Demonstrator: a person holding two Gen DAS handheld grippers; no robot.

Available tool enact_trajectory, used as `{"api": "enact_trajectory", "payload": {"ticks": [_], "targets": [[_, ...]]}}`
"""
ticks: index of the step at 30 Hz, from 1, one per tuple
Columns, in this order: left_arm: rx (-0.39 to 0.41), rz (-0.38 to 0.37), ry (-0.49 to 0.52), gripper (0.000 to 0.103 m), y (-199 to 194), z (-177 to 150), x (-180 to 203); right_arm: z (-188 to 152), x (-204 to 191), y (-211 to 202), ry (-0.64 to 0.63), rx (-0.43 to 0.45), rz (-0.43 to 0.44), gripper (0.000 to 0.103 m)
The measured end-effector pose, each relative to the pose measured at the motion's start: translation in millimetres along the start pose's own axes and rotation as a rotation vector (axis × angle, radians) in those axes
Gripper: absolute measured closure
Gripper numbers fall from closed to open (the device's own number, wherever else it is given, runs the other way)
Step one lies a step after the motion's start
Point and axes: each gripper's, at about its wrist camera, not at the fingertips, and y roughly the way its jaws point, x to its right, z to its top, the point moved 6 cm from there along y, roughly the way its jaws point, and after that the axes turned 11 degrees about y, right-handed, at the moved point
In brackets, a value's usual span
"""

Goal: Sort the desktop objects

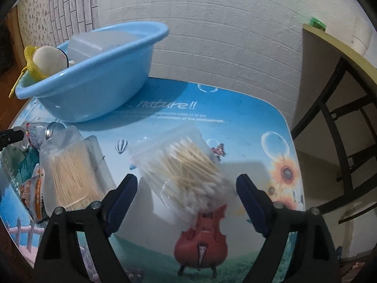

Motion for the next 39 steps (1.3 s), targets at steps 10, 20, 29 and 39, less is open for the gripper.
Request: {"api": "enact_trajectory", "payload": {"ticks": [10, 20, 29, 39], "targets": [[0.019, 0.057, 0.072, 0.033, 4.4, 4.7, 10.7, -7.0, 0.0, 2.7, 0.042, -0.006, 0.023, 0.02], [0.041, 0.03, 0.057, 0.048, -0.8, 4.3, 4.6, -10.1, 8.7, -6.4, 0.09, 0.002, 0.088, 0.073], [0.057, 0.008, 0.039, 0.048, -18.3, 1.9, 9.7, -10.0, 10.1, -25.6, 0.102, 0.037, 0.125, 0.077], [0.128, 0.016, 0.044, 0.048, -63.5, 8.7, 10.3, -9.5, 8.6, -42.4, 0.115, 0.059, 0.141, 0.077]]}}
